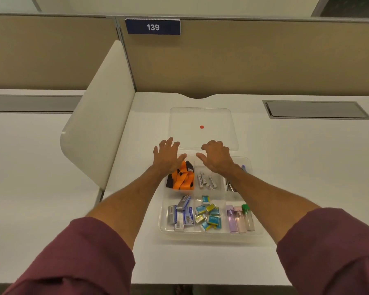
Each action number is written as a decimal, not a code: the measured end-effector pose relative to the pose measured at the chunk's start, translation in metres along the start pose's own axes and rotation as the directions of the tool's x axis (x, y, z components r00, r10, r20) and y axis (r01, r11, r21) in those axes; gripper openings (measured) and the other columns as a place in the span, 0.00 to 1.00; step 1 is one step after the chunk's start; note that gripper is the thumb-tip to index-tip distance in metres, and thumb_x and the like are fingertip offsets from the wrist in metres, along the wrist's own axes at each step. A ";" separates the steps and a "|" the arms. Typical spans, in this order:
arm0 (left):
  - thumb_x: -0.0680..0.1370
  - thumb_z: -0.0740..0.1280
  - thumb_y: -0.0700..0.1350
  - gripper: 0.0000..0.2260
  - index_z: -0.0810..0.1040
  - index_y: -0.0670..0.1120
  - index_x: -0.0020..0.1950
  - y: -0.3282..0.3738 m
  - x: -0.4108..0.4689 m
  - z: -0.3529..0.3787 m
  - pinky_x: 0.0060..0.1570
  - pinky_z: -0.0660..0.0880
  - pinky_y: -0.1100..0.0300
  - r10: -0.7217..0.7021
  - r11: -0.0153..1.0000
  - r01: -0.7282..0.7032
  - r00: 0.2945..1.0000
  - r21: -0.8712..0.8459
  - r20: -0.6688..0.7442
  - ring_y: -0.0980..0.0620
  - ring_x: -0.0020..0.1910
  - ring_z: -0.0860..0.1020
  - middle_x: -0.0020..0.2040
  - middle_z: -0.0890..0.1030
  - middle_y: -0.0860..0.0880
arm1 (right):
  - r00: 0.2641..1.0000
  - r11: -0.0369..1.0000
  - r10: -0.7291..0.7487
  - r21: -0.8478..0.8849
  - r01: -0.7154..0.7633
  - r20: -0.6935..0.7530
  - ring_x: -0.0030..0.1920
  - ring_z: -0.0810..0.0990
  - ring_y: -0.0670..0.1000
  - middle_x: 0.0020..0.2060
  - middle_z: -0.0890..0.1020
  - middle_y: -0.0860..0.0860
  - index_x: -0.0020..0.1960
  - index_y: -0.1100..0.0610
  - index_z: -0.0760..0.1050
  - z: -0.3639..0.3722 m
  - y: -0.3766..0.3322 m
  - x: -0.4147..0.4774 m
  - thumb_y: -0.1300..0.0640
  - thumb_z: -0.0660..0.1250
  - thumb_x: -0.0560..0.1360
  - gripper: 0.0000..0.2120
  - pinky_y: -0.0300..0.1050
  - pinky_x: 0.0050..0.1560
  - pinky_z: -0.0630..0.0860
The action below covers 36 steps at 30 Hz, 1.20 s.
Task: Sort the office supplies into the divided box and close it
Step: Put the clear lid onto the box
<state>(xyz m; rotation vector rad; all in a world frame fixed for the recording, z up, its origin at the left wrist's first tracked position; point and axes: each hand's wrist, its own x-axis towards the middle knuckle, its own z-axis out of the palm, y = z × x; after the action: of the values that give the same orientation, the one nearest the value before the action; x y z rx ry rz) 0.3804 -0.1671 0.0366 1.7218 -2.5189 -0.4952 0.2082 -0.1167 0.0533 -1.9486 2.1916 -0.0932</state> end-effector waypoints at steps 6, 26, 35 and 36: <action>0.79 0.59 0.58 0.28 0.61 0.44 0.74 0.006 0.044 -0.008 0.74 0.56 0.41 -0.042 0.999 0.042 0.999 0.030 0.015 0.40 0.76 0.56 0.78 0.57 0.43 | 0.994 0.995 0.099 0.002 -0.099 0.045 0.64 0.70 0.60 0.63 0.72 0.59 0.68 0.59 0.69 -0.002 0.045 0.034 0.45 0.59 0.79 0.23 0.57 0.62 0.70; 0.79 0.62 0.52 0.26 0.63 0.36 0.70 0.000 0.153 0.028 0.64 0.68 0.51 -0.308 0.937 0.315 0.949 -0.147 0.072 0.38 0.67 0.67 0.66 0.70 0.36 | 0.872 0.846 0.459 0.215 -0.487 0.170 0.68 0.64 0.63 0.67 0.65 0.64 0.70 0.63 0.59 0.024 0.110 0.143 0.51 0.68 0.75 0.32 0.56 0.63 0.70; 0.78 0.62 0.42 0.21 0.65 0.38 0.69 -0.004 0.173 0.011 0.64 0.72 0.49 -0.624 0.579 0.571 0.770 -0.582 0.134 0.42 0.68 0.68 0.68 0.69 0.41 | 0.684 0.453 0.673 0.575 -0.682 0.281 0.66 0.67 0.59 0.67 0.65 0.59 0.68 0.59 0.64 0.011 0.121 0.155 0.56 0.72 0.73 0.28 0.50 0.56 0.71; 0.78 0.62 0.42 0.21 0.65 0.39 0.69 -0.005 0.173 0.008 0.65 0.72 0.50 -0.637 0.551 0.574 0.758 -0.606 0.140 0.43 0.68 0.68 0.69 0.69 0.42 | 0.685 0.429 0.674 0.607 -0.669 0.279 0.66 0.68 0.59 0.67 0.65 0.58 0.68 0.59 0.65 0.009 0.121 0.155 0.57 0.71 0.73 0.27 0.49 0.56 0.71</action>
<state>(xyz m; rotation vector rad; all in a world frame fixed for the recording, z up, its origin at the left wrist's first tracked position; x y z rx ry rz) 0.3180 -0.3255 0.0039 2.1658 -1.3261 -1.0917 0.0754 -0.2535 0.0047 -0.5903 2.2953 -0.6616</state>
